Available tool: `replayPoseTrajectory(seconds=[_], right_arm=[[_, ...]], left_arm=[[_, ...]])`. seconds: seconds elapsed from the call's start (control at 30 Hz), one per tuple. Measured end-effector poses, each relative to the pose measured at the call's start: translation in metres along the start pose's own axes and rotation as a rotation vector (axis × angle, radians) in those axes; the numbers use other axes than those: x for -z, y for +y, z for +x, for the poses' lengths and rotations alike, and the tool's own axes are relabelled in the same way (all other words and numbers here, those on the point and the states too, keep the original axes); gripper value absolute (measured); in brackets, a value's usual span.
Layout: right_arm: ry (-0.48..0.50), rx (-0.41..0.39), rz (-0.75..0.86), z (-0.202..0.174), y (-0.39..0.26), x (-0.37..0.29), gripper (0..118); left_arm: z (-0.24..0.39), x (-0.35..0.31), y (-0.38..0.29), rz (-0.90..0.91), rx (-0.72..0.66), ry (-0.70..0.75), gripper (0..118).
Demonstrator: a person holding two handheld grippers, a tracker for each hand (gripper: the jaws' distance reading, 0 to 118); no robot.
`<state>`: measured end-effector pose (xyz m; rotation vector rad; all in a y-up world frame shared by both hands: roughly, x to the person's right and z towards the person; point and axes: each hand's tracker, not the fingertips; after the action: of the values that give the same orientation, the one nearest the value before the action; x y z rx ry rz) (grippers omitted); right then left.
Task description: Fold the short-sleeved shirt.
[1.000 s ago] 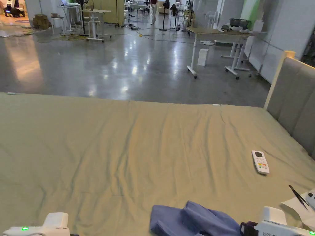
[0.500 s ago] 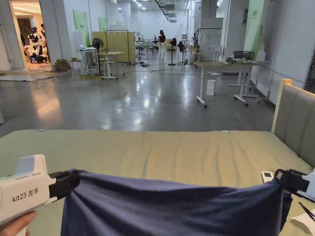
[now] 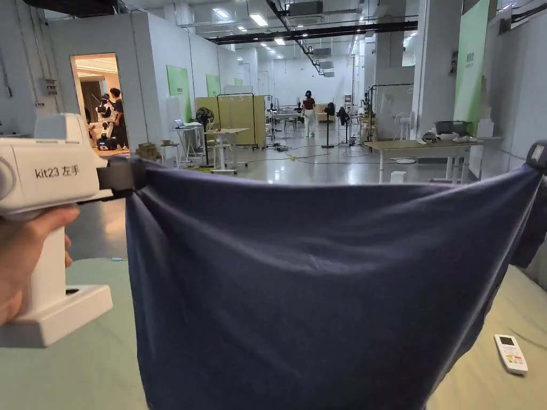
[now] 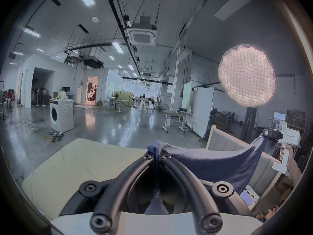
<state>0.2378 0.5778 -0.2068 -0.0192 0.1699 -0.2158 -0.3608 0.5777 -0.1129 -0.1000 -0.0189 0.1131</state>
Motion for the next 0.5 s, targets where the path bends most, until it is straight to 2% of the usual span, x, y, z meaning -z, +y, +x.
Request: replayPoseTrajectory(seconds=[0.17,0.23,0.47,0.5], right_arm=[[-0.056,-0.079,0.004,-0.01,0.033,0.022,2],[-0.042,-0.079,-0.009,-0.01,0.034,0.038,2],[-0.09,-0.098,-0.014,-0.011,0.025,0.06,2],[-0.068,-0.101,-0.021,-0.012,0.025,0.069,2]], left_arm=[[0.001,0.016,0.023,0.036,0.003,0.024,4],[0.005,0.026,0.02,0.067,-0.004,0.042,4],[0.018,0.065,0.014,0.028,0.029,0.063,4],[0.019,0.071,0.013,0.025,0.024,0.065,4]])
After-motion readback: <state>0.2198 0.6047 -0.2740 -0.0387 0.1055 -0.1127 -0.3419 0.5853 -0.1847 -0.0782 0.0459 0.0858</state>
